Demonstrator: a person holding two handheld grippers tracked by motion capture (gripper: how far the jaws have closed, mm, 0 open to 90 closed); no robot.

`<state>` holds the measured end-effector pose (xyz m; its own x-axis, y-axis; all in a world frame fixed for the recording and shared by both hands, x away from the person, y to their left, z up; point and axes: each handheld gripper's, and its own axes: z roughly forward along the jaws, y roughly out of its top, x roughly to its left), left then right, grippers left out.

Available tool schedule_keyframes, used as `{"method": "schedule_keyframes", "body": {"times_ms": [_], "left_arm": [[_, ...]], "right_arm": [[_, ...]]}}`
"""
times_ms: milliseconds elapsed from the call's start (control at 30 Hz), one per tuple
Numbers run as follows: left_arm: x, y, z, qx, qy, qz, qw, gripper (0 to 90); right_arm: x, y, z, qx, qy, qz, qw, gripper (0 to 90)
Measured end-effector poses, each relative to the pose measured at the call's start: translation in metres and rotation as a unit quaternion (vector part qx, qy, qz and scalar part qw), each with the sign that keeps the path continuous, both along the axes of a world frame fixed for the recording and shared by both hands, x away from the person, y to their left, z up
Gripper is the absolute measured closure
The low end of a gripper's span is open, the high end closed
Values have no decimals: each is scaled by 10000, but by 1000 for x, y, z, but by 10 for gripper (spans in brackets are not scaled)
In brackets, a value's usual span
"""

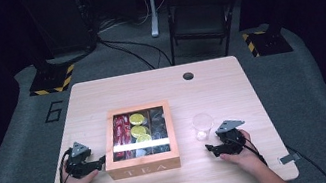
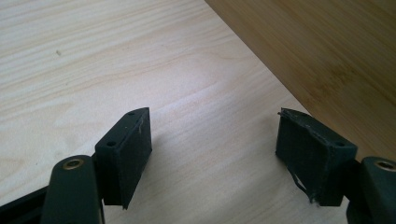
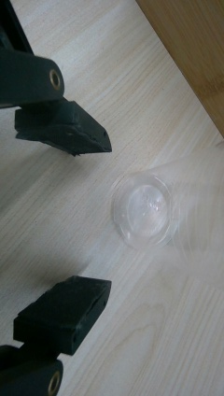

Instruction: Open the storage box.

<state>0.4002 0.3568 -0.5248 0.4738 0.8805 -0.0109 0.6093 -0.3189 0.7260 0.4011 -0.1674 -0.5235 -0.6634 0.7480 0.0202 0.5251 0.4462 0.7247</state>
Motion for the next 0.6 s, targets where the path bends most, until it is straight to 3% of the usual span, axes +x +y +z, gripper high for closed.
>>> {"method": "schedule_keyframes", "body": {"times_ms": [167, 333, 400, 533, 600], "left_arm": [[-2, -7, 4, 306, 41, -162, 9994, 282], [-4, -7, 6, 247, 65, -271, 9993, 356], [-5, -5, 10, 334, 123, -219, 9991, 372], [-6, 0, 13, 54, 46, -120, 9999, 404], [-8, 1, 15, -48, 21, -99, 9999, 415]], "right_arm": [[-1, 2, 3, -148, 51, -54, 9999, 316], [-4, 1, 8, -175, -1, -131, 9998, 353], [-5, 1, 11, -189, -23, -199, 9996, 359], [-6, -2, 17, -214, -96, -266, 9994, 364], [-6, -4, 20, -105, -102, -337, 9993, 373]]}}
